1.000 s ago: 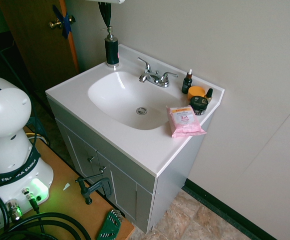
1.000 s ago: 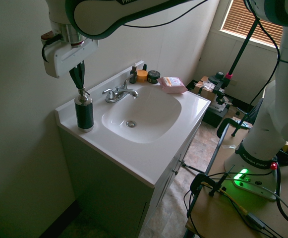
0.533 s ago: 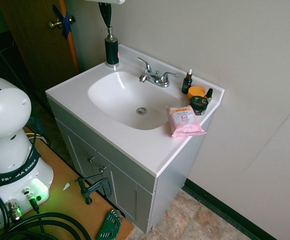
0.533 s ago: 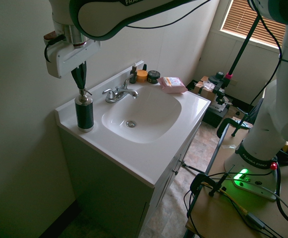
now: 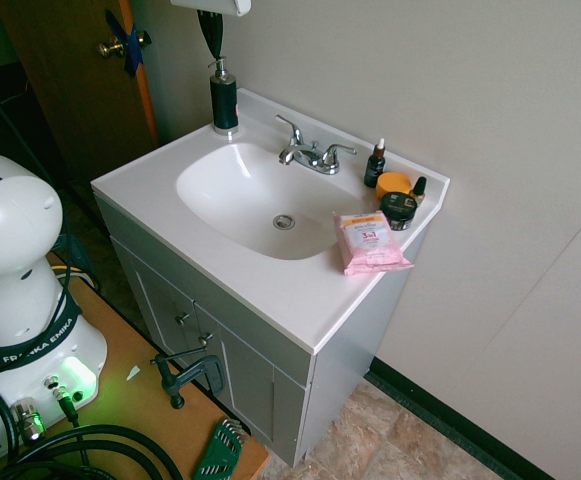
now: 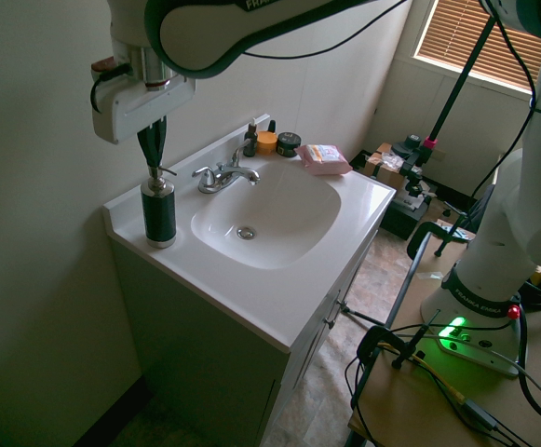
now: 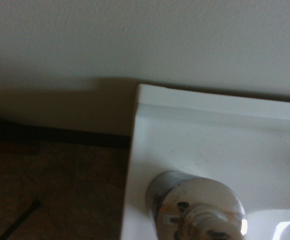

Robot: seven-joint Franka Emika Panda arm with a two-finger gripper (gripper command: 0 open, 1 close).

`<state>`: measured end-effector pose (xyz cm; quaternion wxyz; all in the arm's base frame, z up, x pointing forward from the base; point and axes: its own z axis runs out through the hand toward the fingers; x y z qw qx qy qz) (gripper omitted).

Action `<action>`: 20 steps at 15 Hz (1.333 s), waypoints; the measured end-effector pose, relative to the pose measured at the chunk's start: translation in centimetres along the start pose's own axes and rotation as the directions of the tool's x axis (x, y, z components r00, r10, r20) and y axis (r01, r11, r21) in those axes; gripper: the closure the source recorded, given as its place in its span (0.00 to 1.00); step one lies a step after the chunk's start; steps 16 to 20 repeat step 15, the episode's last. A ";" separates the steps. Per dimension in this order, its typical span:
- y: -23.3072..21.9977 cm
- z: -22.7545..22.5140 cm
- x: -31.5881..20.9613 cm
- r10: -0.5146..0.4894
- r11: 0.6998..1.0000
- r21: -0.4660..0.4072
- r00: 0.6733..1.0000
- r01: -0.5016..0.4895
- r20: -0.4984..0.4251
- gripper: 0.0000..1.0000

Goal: Push the sanitizer

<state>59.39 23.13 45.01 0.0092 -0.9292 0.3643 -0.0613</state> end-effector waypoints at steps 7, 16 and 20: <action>14.4 -1.3 5.2 0.106 0.994 0.002 0.993 -0.106 0.053 0.00; 27.0 4.1 0.6 0.126 0.992 -0.032 0.987 -0.123 0.104 0.00; 27.0 4.1 0.6 0.126 0.992 -0.032 0.987 -0.123 0.104 0.00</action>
